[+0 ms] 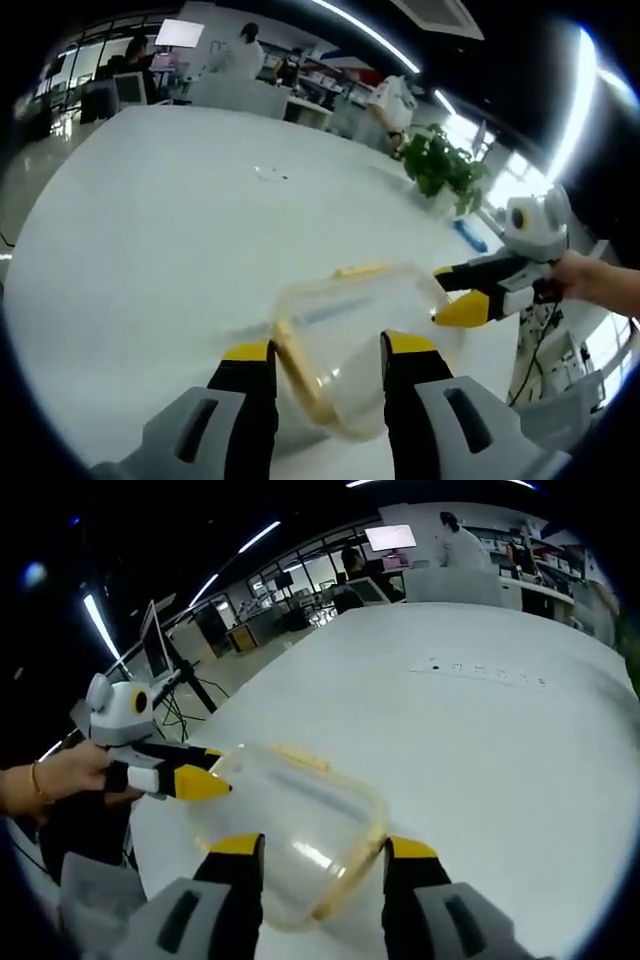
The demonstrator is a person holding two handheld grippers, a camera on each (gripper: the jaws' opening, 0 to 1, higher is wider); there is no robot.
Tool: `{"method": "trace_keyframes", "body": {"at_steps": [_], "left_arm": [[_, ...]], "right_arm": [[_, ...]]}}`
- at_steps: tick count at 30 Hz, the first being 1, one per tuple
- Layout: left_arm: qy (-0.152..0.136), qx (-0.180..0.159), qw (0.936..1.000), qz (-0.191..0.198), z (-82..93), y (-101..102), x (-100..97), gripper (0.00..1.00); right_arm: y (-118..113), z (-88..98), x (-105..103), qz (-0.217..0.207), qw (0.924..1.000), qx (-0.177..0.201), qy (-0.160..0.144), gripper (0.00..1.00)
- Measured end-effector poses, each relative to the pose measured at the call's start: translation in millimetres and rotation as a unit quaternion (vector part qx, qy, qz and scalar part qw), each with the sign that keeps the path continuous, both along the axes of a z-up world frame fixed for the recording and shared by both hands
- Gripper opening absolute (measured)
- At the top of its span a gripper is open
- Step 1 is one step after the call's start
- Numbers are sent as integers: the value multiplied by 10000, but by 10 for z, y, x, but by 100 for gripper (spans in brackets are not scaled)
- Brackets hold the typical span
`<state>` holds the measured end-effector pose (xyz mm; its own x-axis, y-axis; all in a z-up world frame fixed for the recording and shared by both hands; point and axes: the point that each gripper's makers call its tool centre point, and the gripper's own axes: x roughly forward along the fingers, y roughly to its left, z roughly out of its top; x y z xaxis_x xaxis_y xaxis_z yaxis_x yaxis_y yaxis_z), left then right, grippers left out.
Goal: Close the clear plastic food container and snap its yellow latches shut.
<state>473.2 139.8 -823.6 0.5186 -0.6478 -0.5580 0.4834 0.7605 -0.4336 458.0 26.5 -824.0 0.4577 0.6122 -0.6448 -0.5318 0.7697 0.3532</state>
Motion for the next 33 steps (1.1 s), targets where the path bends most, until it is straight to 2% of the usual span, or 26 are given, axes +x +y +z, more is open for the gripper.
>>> {"method": "trace_keyframes", "body": {"at_steps": [4, 6, 8, 11, 14, 16, 17, 22, 26, 29, 31, 33], "left_arm": [[57, 23, 9999, 130, 7, 6, -25, 40], [-162, 161, 9997, 104, 30, 8, 2, 40], [-153, 15, 9997, 183, 43, -26, -9, 43], [-162, -11, 9997, 190, 30, -23, -7, 45], [-371, -74, 9990, 249, 164, -5, 20, 47], [-481, -398, 9971, 445, 311, 19, 74, 52], [-550, -394, 9964, 516, 352, 68, 93, 54], [-870, -189, 9945, 543, 522, 255, 15, 55], [-1189, 147, 9921, 367, 597, 375, -119, 58], [-1393, 396, 9891, 248, 647, 433, -265, 61], [-1506, 407, 9875, 245, 710, 437, -355, 64], [-1763, 322, 9832, 357, 817, 440, -386, 66]], "right_arm": [[6, 23, -13, 29, 9998, -105, -136, 46], [0, 4, -34, -73, 9999, -53, -66, 47], [13, -23, -58, -171, 9998, 50, -53, 51], [39, -32, -96, -350, 9992, 206, -27, 52], [41, 14, -150, -254, 9995, 78, -175, 52], [30, 89, -175, -361, 9988, 217, -231, 54], [36, 137, -190, -369, 9984, 318, -298, 54], [-64, 213, -313, -323, 9980, 121, -530, 56], [-148, 266, -444, -346, 9972, 2, -656, 60], [-201, 318, -526, -352, 9955, -10, -875, 60], [-212, 329, -598, -289, 9954, -4, -912, 63], [-216, 330, -671, -331, 9953, 85, -902, 66]]}}
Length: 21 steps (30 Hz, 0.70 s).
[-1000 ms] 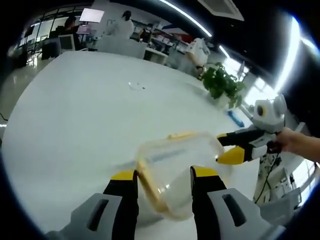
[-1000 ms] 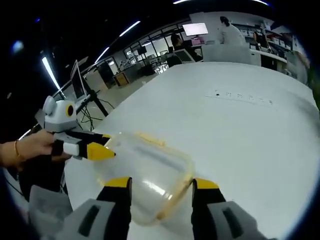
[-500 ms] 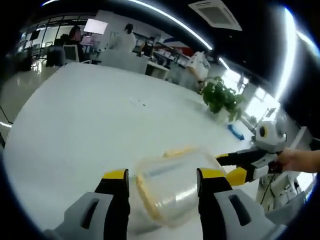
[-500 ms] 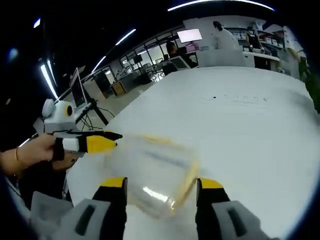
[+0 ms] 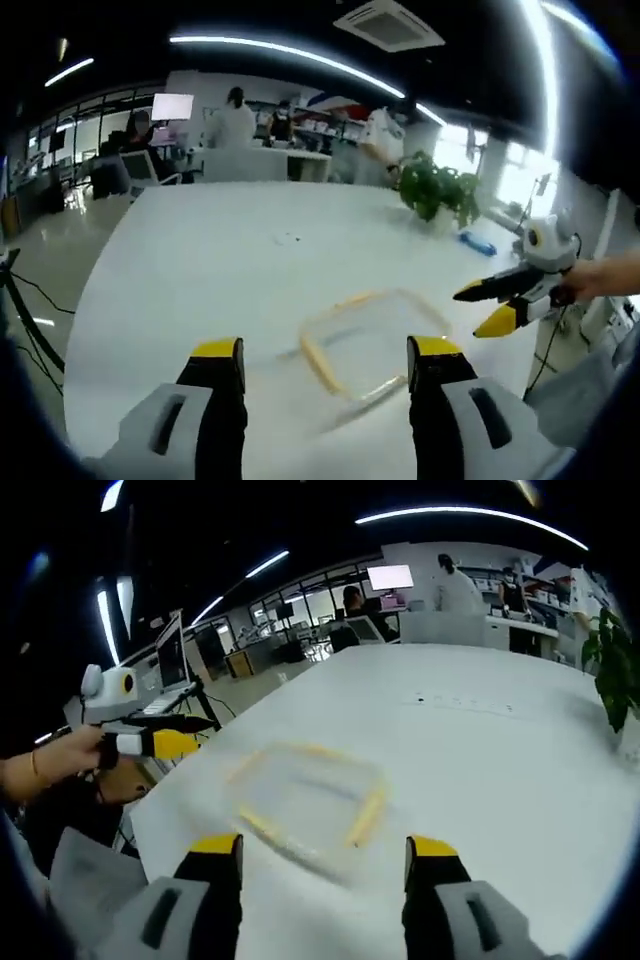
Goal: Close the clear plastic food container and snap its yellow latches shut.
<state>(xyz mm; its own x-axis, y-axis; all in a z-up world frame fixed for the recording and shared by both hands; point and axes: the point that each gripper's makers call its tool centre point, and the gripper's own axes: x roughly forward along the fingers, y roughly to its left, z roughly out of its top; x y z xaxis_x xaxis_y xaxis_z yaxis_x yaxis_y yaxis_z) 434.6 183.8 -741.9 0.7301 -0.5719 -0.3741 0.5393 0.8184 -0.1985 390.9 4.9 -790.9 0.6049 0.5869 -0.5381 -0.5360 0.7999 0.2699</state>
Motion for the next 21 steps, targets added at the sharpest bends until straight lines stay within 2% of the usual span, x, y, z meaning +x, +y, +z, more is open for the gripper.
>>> {"method": "trace_keyframes", "body": {"at_steps": [3, 5, 9, 14, 21], "left_arm": [[-304, 93, 9995, 91, 103, 24, -149, 66], [-372, 153, 9991, 115, 112, 35, -230, 68], [-359, 125, 9992, 84, 72, 27, -440, 69], [-154, 103, 9996, 192, -110, 64, -671, 71], [-122, 64, 9996, 252, -100, 73, -861, 72]], "right_arm": [[-18, -38, -138, -62, 10000, 39, 44, 66], [-29, -39, -221, -60, 10000, 18, -7, 67], [-76, -50, -418, -118, 9999, 36, -15, 67], [-158, -23, -699, -114, 9999, 29, -97, 68], [-298, 12, -955, -267, 9995, -10, -196, 71]]}}
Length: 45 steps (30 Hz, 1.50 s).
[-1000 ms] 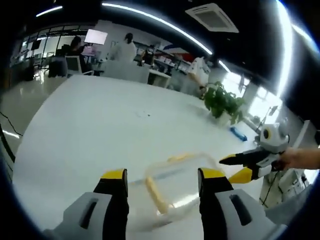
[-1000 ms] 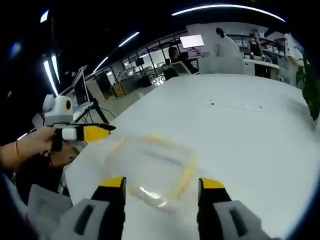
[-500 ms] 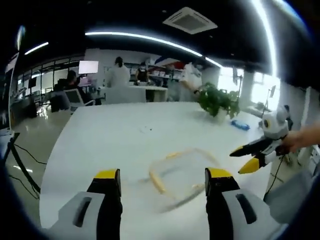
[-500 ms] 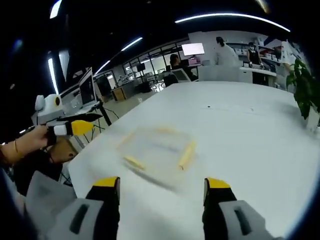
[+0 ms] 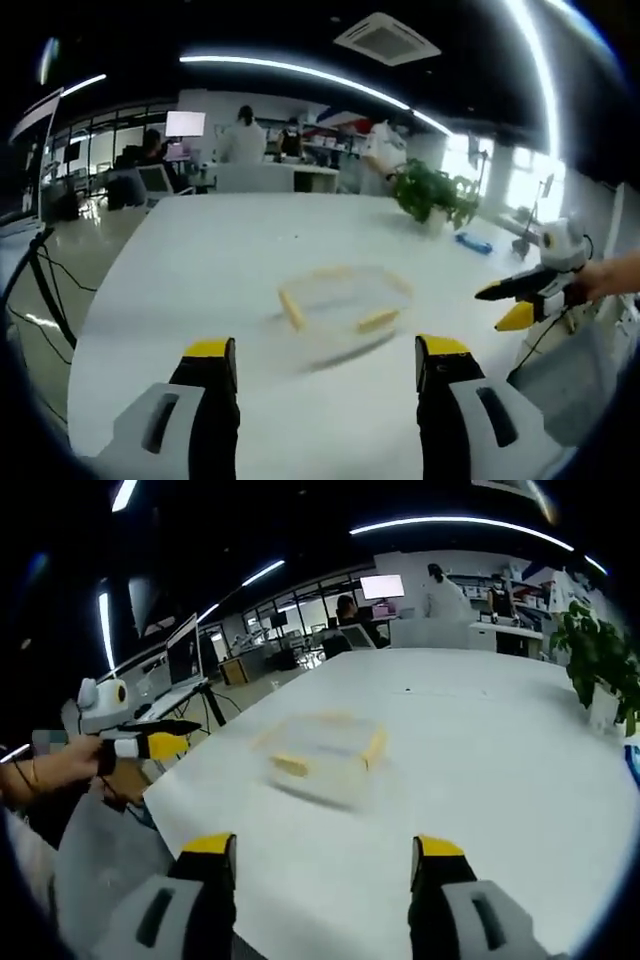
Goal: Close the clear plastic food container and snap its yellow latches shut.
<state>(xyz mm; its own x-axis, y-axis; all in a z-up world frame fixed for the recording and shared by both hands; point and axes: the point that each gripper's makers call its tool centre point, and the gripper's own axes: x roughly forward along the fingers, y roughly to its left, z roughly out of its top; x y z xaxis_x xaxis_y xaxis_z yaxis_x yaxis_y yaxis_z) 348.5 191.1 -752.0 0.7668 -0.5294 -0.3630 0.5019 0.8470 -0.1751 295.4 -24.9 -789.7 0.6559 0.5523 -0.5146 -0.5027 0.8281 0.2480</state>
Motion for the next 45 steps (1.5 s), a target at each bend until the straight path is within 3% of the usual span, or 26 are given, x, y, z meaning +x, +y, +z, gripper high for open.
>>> {"method": "trace_keyframes", "body": {"at_steps": [8, 13, 16, 19, 22, 30, 35, 38, 42, 45], "left_arm": [[-213, 84, 9997, 41, 75, -42, -149, 76], [-253, -62, 9996, 102, 44, -117, -260, 84], [-312, -90, 9991, 271, 23, -98, -298, 92], [-435, -199, 9981, 396, 72, -67, -325, 99], [-222, -250, 9984, 455, -3, -35, -361, 99], [-75, -314, 9988, 379, -65, 12, -426, 99], [33, -512, 9970, 573, -80, 117, -442, 98], [73, -551, 9963, 651, -95, 186, -484, 97], [102, -544, 9961, 685, -110, 252, -564, 96], [141, -600, 9961, 637, -106, 252, -576, 94]], "right_arm": [[-46, 30, -205, -119, 9999, 13, 5, 72], [-35, 119, -275, -206, 9997, 109, -116, 80], [-44, 229, -251, -260, 9981, 102, -542, 80], [-38, 328, -260, -410, 9961, 290, -729, 92], [-55, 386, -243, -666, 9936, 483, -771, 100], [-101, 348, -280, -795, 9938, 434, -640, 95], [-154, 328, -324, -940, 9927, 493, -580, 92], [-87, 272, -348, -815, 9949, 442, -404, 88], [-20, 277, -381, -629, 9963, 360, -466, 78], [-48, 252, -387, -678, 9963, 356, -400, 78]]}}
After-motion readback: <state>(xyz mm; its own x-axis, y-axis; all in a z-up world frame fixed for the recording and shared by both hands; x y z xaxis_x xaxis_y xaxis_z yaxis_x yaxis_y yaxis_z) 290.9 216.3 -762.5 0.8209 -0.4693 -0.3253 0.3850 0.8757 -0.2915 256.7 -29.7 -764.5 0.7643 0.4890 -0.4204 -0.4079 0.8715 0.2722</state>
